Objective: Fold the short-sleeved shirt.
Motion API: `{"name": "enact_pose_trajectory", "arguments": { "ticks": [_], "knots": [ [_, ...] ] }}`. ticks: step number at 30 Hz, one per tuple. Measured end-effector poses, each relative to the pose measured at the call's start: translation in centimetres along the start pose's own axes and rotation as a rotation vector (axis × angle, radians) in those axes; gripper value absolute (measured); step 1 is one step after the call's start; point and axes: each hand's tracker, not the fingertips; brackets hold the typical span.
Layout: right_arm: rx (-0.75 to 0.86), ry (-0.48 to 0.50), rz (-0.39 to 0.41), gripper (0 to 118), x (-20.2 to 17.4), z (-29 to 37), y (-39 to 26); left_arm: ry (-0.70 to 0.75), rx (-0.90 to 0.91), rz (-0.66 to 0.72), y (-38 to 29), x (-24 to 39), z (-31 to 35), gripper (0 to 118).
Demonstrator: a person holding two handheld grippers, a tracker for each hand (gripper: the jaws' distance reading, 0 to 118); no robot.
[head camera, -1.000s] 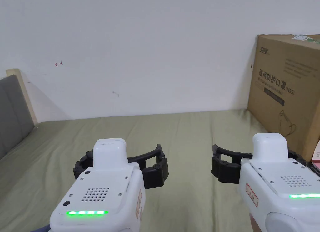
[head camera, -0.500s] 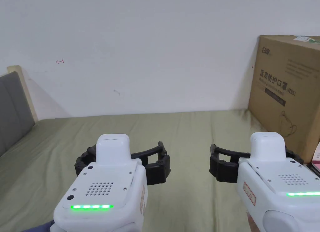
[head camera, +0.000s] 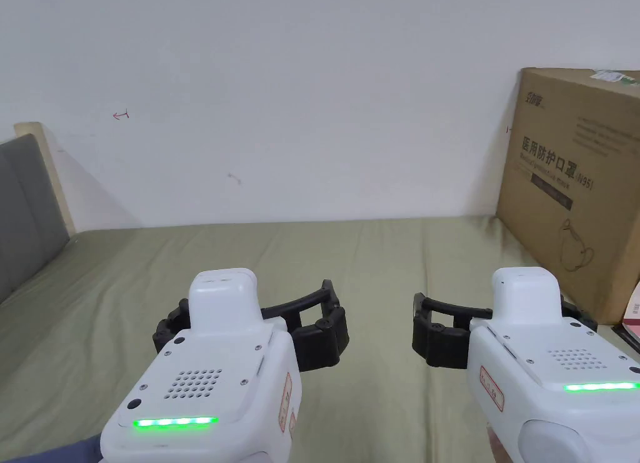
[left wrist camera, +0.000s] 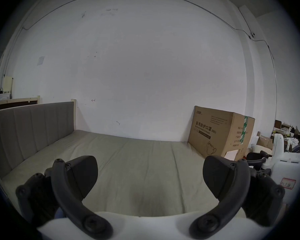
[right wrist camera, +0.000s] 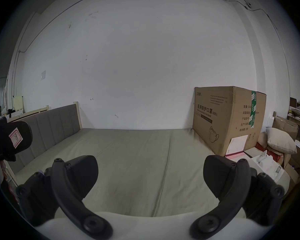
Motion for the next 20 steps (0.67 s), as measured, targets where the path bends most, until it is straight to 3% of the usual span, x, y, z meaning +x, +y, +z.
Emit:
{"name": "enact_pose_trajectory", "arguments": {
  "ticks": [20],
  "knots": [
    [0.020, 0.019, 0.004, 118, -0.41, 0.30, -0.32, 0.019, -0.059, 0.037, -0.57, 0.03, -0.60, 118]
  ]
}}
